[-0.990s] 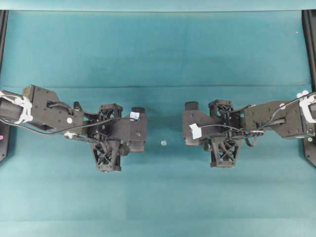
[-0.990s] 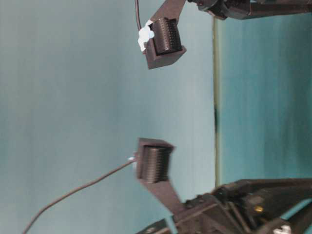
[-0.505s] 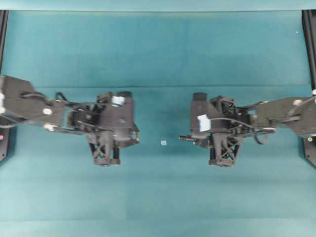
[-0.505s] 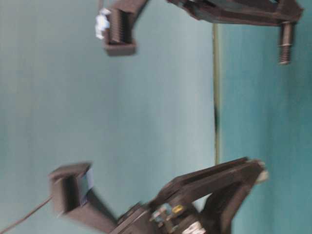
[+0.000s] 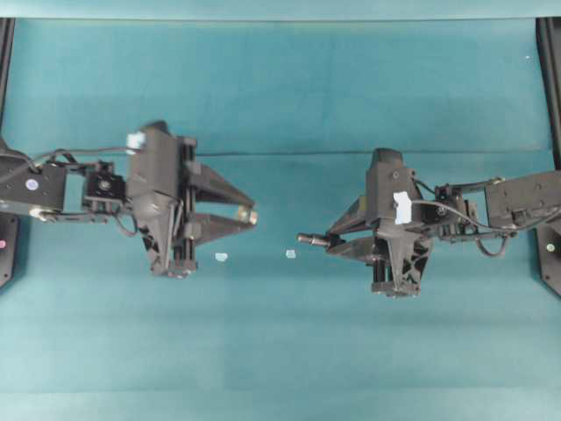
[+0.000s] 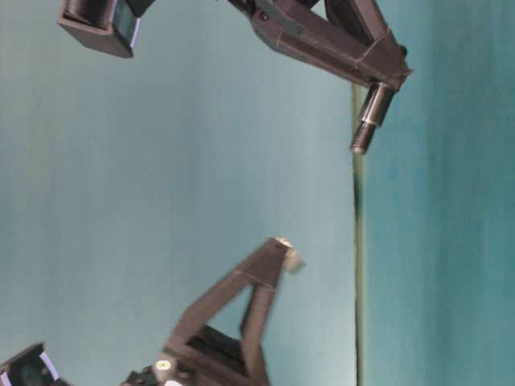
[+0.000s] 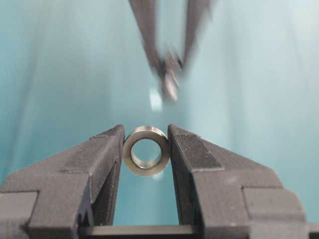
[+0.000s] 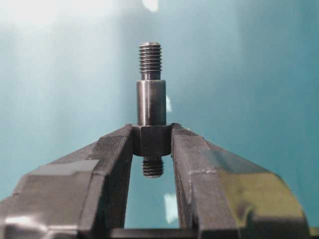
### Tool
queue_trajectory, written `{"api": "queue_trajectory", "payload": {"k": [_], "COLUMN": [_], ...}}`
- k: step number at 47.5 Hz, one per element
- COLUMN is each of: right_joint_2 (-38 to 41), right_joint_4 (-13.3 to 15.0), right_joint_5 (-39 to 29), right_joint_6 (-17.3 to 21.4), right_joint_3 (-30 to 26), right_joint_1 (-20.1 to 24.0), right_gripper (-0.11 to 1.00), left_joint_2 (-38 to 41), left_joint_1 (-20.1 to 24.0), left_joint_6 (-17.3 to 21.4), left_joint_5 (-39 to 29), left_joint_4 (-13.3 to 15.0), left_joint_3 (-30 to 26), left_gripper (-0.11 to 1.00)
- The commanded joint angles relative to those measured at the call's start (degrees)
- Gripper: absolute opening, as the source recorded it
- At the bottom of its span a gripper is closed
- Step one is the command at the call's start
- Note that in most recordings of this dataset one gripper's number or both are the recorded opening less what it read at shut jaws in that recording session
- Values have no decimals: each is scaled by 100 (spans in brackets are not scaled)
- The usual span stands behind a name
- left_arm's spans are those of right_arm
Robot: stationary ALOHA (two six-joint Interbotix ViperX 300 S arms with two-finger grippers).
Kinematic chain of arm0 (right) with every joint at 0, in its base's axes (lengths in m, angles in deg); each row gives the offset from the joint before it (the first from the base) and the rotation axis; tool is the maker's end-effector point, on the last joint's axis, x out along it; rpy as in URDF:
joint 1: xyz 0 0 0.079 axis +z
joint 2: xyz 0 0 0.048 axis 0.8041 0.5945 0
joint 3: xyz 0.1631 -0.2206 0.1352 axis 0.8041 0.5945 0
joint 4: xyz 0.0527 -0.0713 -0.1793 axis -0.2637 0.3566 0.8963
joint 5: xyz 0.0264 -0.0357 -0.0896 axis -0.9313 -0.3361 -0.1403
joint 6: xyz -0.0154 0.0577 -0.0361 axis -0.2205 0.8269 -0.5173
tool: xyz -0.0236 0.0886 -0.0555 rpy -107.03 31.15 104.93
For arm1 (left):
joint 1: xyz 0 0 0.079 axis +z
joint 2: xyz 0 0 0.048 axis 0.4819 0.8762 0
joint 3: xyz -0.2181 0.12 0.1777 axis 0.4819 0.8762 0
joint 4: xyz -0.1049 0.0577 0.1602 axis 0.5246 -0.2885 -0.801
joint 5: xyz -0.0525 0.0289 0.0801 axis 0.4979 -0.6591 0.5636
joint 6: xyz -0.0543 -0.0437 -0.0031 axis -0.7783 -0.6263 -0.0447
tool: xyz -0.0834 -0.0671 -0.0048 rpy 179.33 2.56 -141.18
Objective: Insert the washer onto the shaft with both hands.
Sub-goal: 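Lift both parts and rotate grippers to face each other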
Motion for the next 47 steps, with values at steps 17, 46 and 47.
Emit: {"api": "queue_trajectory", "payload": {"k": [17, 46, 47], "right_joint_2": [-97, -53, -53], "right_joint_4": [-18, -18, -18], "right_joint_5": [352, 747, 747], "right_joint_6": [26, 26, 26], "right_joint_3": [-35, -79, -79], "right_joint_1": [26, -62, -62], "right_gripper": [1, 1, 1], "left_joint_2": [-97, 246, 255], "left_joint_1": [-9, -176, -185], "left_joint_6": [-18, -18, -18], "left_joint_5": [316, 387, 387], "left_joint_4": [-18, -18, -18], "left_joint_3": [-53, -396, -404], "left_gripper": [35, 35, 34]}}
